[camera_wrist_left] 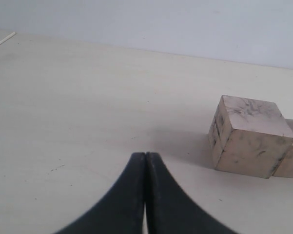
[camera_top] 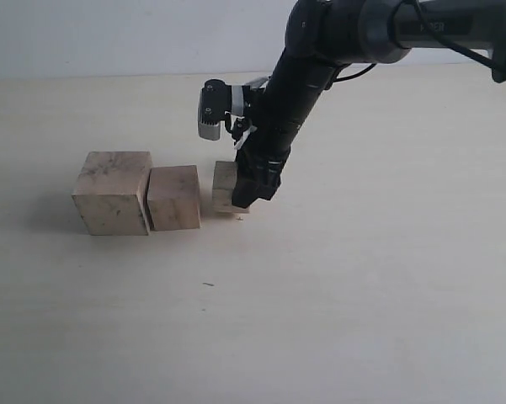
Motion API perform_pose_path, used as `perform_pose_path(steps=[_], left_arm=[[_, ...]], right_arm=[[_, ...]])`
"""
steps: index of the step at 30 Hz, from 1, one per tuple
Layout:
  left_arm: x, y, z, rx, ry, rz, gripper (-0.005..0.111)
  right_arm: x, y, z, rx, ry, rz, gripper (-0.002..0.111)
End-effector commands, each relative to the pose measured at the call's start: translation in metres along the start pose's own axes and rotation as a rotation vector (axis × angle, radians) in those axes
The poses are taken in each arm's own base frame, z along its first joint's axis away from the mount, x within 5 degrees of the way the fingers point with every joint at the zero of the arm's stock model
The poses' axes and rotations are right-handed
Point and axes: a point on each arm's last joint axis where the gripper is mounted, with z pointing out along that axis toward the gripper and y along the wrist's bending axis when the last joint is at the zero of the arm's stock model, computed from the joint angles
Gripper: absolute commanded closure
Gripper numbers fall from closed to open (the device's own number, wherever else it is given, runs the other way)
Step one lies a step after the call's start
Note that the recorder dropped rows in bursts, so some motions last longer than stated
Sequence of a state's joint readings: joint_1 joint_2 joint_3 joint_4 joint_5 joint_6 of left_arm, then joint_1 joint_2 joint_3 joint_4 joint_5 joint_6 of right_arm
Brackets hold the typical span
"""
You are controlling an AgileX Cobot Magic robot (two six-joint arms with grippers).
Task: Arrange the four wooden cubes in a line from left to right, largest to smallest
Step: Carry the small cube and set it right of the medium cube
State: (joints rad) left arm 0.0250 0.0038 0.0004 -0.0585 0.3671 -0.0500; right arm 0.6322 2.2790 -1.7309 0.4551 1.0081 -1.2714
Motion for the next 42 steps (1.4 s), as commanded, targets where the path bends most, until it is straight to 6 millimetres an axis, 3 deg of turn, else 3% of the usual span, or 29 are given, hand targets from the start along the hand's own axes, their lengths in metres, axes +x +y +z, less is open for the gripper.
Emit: perform_pose_path(steps=[1, 5, 8, 16, 31, 38, 42], left_arm=[[-0.0009, -0.0002, -0.0003, 0.005, -0.011, 0.003, 0.107], [-0.0009, -0.0002, -0.0003, 0.005, -0.011, 0.003, 0.107], [-0.0009, -0.0002, -0.0003, 0.005, -0.011, 0.003, 0.107], [-0.0009, -0.0002, -0.0003, 0.005, -0.011, 0.003, 0.107], [-0.0009, -0.0002, -0.0003, 0.005, -0.011, 0.003, 0.107], [-0.0009, -0.0002, -0.0003, 0.005, -0.011, 0.003, 0.107], [-0.0009, -0.0002, -0.0003, 0.005, -0.011, 0.003, 0.107]], right_arm=[[-0.0042, -0.0023, -0.0001, 0.021, -0.029, -0.002, 0.108], [-0.0042, -0.0026, -0.0001, 0.023, -0.029, -0.002, 0.106], [-0.0042, -0.0026, -0.0001, 0.023, -0.029, -0.002, 0.097], [-0.0043, -0.0027, -0.0001, 0.025, -0.03, -0.002, 0.06], [-0.0027, -0.0039, 0.0076, 0.015, -0.039, 0.02, 0.058], [-0.0056, -0.0031, 0.0095, -0.001, -0.078, 0.051, 0.04], [-0.0055, -0.0025, 0.0095, -0.007, -0.077, 0.053, 0.04]])
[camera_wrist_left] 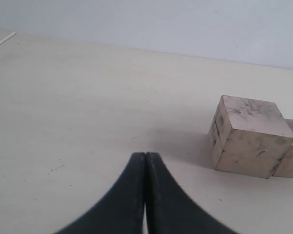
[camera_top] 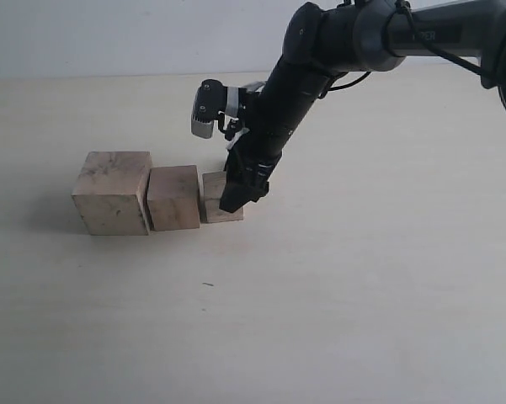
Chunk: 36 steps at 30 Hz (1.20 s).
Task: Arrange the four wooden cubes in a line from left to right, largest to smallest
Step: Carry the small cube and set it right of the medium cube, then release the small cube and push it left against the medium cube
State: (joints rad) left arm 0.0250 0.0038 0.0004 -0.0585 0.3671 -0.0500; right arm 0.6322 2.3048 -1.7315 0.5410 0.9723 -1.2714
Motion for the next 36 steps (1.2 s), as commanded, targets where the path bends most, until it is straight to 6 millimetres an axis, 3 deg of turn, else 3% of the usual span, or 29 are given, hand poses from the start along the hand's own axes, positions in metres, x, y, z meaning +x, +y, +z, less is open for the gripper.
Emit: perform_pose_path(steps=[1, 6, 16, 20, 28, 36], left_arm=[[-0.001, 0.0, 0.0, 0.005, -0.011, 0.003, 0.107], [-0.001, 0.0, 0.0, 0.005, -0.011, 0.003, 0.107], [-0.001, 0.0, 0.0, 0.005, -0.011, 0.003, 0.107], [-0.001, 0.0, 0.0, 0.005, -0.011, 0.003, 0.107], [-0.001, 0.0, 0.0, 0.005, -0.011, 0.003, 0.107], [-0.001, 0.0, 0.0, 0.005, -0.011, 0.003, 0.107]], right_arm=[[-0.003, 0.0, -0.001, -0.003, -0.008, 0.011, 0.04], [-0.006, 0.001, -0.009, 0.011, -0.013, 0.085, 0.04], [-0.027, 0.009, -0.056, 0.1, -0.082, 0.102, 0.041], [-0.03, 0.007, -0.066, 0.16, -0.096, 0.156, 0.041], [-0.005, -0.006, -0.061, 0.297, 0.117, 0.303, 0.056], [0.003, -0.006, -0.044, 0.233, 0.164, 0.347, 0.074]])
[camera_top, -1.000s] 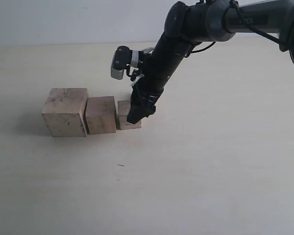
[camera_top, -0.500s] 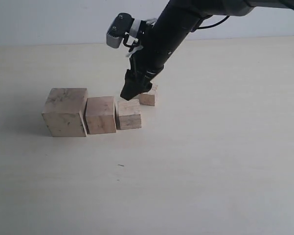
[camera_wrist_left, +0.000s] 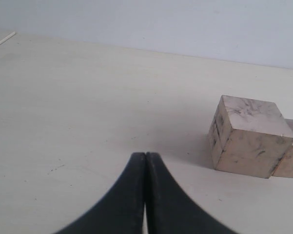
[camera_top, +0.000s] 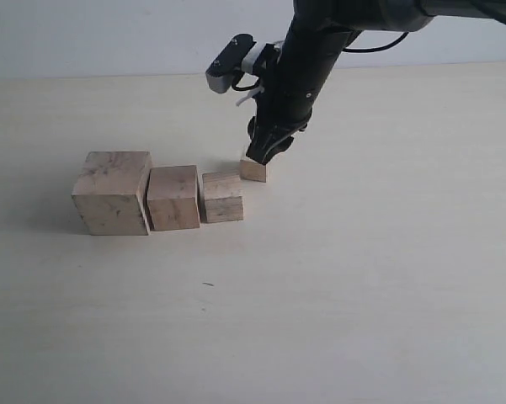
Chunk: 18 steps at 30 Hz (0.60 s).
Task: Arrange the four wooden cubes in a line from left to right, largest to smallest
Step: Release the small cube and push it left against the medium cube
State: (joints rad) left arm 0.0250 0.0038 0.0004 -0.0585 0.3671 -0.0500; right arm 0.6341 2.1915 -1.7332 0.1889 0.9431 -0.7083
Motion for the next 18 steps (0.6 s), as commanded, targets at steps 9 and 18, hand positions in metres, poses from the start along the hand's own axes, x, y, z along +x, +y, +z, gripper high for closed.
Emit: perform_pose_path(steps=[9, 18], left_arm=[[-0.001, 0.0, 0.0, 0.005, -0.011, 0.003, 0.107], [-0.001, 0.0, 0.0, 0.005, -0.011, 0.003, 0.107]], right_arm=[[0.01, 0.004, 0.032, -0.1, 0.083, 0.049, 0.075], [0.005, 0.011, 0.032, -0.179, 0.033, 0.116, 0.075]])
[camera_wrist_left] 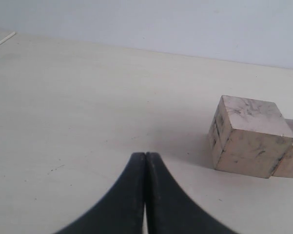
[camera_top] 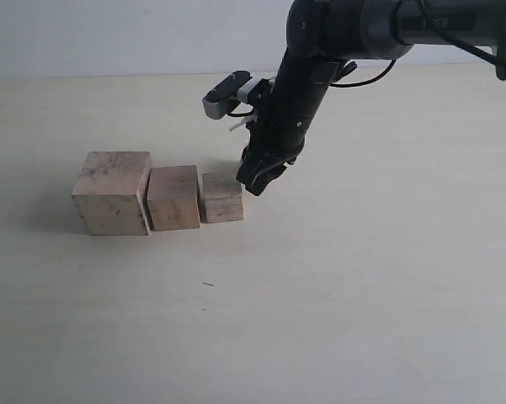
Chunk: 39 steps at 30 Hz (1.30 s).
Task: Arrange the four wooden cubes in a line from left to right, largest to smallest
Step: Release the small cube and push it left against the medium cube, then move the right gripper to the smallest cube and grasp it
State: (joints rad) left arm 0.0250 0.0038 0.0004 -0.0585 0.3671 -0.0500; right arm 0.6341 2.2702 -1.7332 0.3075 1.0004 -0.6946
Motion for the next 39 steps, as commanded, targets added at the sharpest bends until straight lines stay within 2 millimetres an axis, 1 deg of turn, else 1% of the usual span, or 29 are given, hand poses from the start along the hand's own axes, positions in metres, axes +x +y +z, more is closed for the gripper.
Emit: perform_pose_path(steps=[1, 16, 20, 24, 27, 29, 33, 36, 39], left_arm=[[-0.001, 0.0, 0.0, 0.005, -0.011, 0.003, 0.107], [-0.001, 0.0, 0.0, 0.005, -0.011, 0.003, 0.107], [-0.001, 0.0, 0.0, 0.005, -0.011, 0.003, 0.107], [-0.001, 0.0, 0.0, 0.005, -0.011, 0.003, 0.107], [-0.001, 0.0, 0.0, 0.005, -0.011, 0.003, 0.107], [-0.001, 0.0, 0.0, 0.005, -0.011, 0.003, 0.107], [-0.001, 0.0, 0.0, 0.005, -0.011, 0.003, 0.107], [-0.001, 0.0, 0.0, 0.005, -0.011, 0.003, 0.107], [-0.001, 0.0, 0.0, 0.005, -0.011, 0.003, 0.107]], right_arm=[[-0.003, 0.004, -0.003, -0.046, -0.026, 0.028, 0.075], [-0.006, 0.004, -0.003, -0.048, -0.055, 0.042, 0.075], [-0.009, 0.007, -0.003, -0.085, -0.089, 0.065, 0.075], [-0.008, 0.008, -0.003, -0.089, -0.081, 0.051, 0.075], [-0.005, 0.008, -0.004, -0.078, -0.04, 0.029, 0.075], [-0.004, 0.008, -0.008, -0.065, -0.026, 0.016, 0.075], [-0.008, 0.011, -0.034, -0.03, -0.08, -0.001, 0.075], [-0.01, 0.008, -0.047, 0.048, -0.095, -0.023, 0.075], [-0.009, 0.0, -0.052, 0.155, -0.092, 0.019, 0.075]])
